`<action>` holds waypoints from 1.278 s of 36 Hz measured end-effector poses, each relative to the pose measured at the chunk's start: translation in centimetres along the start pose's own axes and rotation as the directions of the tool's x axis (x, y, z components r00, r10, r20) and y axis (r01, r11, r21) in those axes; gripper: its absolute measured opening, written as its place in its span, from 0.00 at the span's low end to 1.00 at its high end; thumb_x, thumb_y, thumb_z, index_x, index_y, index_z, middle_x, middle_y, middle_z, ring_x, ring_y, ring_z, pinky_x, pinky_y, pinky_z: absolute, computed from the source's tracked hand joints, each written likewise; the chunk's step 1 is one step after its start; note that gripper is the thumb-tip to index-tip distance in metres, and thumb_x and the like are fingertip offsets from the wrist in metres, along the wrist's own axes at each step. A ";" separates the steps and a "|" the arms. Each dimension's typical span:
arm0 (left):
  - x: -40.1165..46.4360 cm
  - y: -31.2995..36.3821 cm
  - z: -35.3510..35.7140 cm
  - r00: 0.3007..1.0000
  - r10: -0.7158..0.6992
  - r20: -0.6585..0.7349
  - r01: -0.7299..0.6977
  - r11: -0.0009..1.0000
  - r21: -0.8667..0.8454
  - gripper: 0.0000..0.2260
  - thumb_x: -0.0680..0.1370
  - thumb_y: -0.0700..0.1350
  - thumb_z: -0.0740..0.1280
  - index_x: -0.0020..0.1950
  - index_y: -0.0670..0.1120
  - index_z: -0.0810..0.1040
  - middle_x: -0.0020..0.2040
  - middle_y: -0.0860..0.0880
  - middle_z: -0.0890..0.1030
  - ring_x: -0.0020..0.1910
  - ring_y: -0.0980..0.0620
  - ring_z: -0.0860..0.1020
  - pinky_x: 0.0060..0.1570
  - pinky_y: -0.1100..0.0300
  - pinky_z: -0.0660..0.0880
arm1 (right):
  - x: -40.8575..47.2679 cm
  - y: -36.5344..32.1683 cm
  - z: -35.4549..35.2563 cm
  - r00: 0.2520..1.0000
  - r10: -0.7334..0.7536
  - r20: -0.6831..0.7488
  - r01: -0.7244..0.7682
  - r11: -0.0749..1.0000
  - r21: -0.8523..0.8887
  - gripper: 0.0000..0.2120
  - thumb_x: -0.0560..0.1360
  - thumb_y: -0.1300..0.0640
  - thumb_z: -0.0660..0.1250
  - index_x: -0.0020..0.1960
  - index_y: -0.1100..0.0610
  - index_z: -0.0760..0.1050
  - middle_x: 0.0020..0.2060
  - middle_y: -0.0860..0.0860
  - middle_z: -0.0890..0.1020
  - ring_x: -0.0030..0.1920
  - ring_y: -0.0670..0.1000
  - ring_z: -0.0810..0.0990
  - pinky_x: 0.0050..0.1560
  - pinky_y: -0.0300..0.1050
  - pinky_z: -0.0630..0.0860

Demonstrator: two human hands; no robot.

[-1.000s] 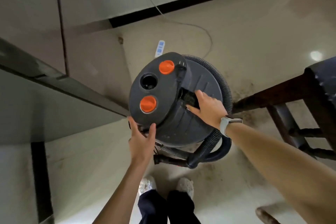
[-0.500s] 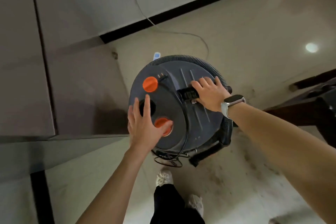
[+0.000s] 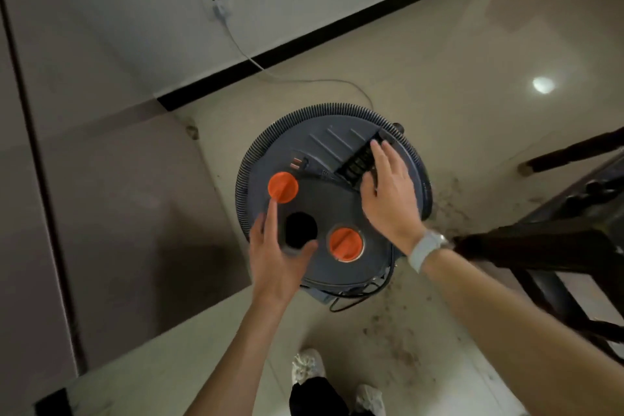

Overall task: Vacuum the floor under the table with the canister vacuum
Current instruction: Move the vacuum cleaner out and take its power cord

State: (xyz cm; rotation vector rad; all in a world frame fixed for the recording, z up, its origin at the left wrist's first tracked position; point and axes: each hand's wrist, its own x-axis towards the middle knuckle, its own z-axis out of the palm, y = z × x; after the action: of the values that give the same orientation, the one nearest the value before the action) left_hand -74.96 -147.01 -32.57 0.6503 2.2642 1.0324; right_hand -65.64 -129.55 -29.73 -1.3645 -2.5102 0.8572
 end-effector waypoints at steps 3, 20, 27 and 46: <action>1.5 0.4 -0.2 0.984 -0.174 -0.041 0.174 0.985 -0.010 0.49 0.68 0.54 0.76 0.78 0.56 0.45 0.78 0.42 0.45 0.77 0.44 0.46 0.73 0.46 0.51 | -4.1 -1.4 2.5 0.998 0.062 -0.014 -0.062 0.998 -0.028 0.35 0.77 0.43 0.60 0.78 0.54 0.50 0.76 0.54 0.55 0.76 0.54 0.53 0.74 0.58 0.53; 10.2 2.1 1.8 0.973 -0.155 0.173 0.166 0.985 -0.051 0.61 0.58 0.63 0.76 0.79 0.52 0.41 0.77 0.48 0.60 0.74 0.51 0.62 0.72 0.50 0.63 | 2.7 2.0 0.9 0.975 0.113 -0.194 -0.123 0.991 -0.044 0.22 0.76 0.46 0.65 0.68 0.51 0.72 0.62 0.49 0.78 0.65 0.53 0.73 0.65 0.56 0.66; 15.4 7.1 7.0 0.966 -0.097 0.240 0.127 0.985 -0.113 0.55 0.69 0.50 0.76 0.78 0.47 0.36 0.79 0.48 0.53 0.76 0.52 0.56 0.74 0.52 0.57 | 11.4 5.1 -3.0 0.949 0.282 -0.140 -0.286 0.958 -0.010 0.21 0.79 0.49 0.60 0.71 0.46 0.65 0.67 0.45 0.72 0.70 0.49 0.64 0.72 0.58 0.50; 33.0 19.1 16.3 0.920 0.013 0.392 0.040 0.991 -0.127 0.46 0.75 0.44 0.71 0.78 0.50 0.37 0.79 0.49 0.52 0.77 0.52 0.54 0.75 0.53 0.56 | 24.9 10.6 -6.7 0.963 0.258 0.073 -0.197 0.866 -0.460 0.42 0.75 0.37 0.61 0.78 0.49 0.39 0.76 0.55 0.37 0.75 0.59 0.33 0.64 0.77 0.40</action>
State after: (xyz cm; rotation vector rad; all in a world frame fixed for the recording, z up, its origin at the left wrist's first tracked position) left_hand -84.45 -106.79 -35.94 0.7131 1.8335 0.9392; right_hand -69.57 -102.13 -33.27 -1.8292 -2.8099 0.4153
